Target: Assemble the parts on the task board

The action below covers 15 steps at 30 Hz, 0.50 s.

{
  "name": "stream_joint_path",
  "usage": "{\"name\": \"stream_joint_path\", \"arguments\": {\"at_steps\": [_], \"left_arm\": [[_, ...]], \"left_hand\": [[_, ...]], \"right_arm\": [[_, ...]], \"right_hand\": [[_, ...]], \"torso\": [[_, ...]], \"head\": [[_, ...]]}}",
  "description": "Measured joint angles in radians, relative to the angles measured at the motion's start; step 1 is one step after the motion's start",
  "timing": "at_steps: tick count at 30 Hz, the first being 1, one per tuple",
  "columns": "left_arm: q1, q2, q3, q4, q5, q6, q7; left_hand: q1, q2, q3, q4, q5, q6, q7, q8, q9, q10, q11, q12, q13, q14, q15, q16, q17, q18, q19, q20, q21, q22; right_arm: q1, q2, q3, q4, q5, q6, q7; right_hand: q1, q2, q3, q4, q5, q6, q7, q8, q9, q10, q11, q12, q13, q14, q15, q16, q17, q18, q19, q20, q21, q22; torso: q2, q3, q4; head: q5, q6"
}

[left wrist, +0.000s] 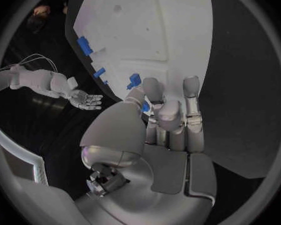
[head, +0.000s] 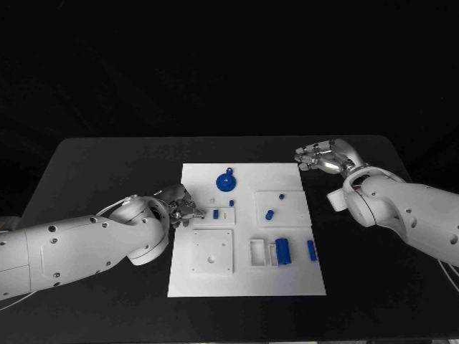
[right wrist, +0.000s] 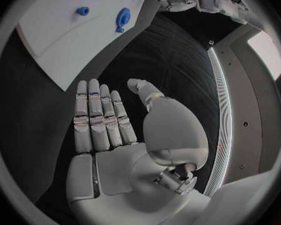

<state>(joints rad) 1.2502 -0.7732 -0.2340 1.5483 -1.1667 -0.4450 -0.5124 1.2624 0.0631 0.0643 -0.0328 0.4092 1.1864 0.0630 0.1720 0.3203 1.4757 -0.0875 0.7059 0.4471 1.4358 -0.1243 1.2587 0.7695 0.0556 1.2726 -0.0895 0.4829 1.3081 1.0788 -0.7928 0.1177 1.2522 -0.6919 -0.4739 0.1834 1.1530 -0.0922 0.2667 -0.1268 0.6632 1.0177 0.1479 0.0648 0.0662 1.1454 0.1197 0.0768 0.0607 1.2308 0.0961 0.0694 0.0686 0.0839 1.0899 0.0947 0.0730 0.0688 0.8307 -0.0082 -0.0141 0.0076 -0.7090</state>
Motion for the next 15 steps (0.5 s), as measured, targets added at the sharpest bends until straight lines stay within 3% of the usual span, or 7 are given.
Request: {"name": "stream_joint_path", "arguments": {"at_steps": [2,15], "left_arm": [[0.0,0.0,0.0,0.0,0.003,0.001,0.001],[0.001,0.001,0.001,-0.007,0.014,0.007,0.01]], "left_hand": [[-0.003,0.001,0.0,0.0,0.003,0.001,0.001,-0.005,0.002,0.0,0.0,0.0,0.005,0.0,0.0,0.003,0.0,0.014,-0.004,0.004,0.006,0.0],[-0.023,0.016,0.014,-0.003,0.004,0.005,-0.002,-0.011,0.006,0.0,0.0,0.012,0.025,0.004,0.004,0.02,0.017,0.014,-0.004,0.019,0.013,0.0]], "right_arm": [[0.0,0.0,0.0,0.0,0.0,0.0,0.0],[0.0,0.001,0.0,-0.001,0.0,0.0,0.0]], "right_hand": [[0.0,0.0,0.0,0.0,0.0,0.0,0.0,0.0,0.0,0.0,0.0,0.0,0.0,0.0,0.0,0.0,0.0,0.0,0.0,0.0,0.0,0.0],[0.0,0.0,0.0,0.0,0.0,0.0,0.0,0.0,0.0,0.0,0.0,0.0,0.0,0.0,0.0,0.0,0.0,0.0,0.0,0.0,0.0,0.0]], "torso": [[0.0,0.0,0.0],[0.0,0.0006,-0.0003]], "head": [[0.0,-0.001],[-0.002,-0.002]]}}
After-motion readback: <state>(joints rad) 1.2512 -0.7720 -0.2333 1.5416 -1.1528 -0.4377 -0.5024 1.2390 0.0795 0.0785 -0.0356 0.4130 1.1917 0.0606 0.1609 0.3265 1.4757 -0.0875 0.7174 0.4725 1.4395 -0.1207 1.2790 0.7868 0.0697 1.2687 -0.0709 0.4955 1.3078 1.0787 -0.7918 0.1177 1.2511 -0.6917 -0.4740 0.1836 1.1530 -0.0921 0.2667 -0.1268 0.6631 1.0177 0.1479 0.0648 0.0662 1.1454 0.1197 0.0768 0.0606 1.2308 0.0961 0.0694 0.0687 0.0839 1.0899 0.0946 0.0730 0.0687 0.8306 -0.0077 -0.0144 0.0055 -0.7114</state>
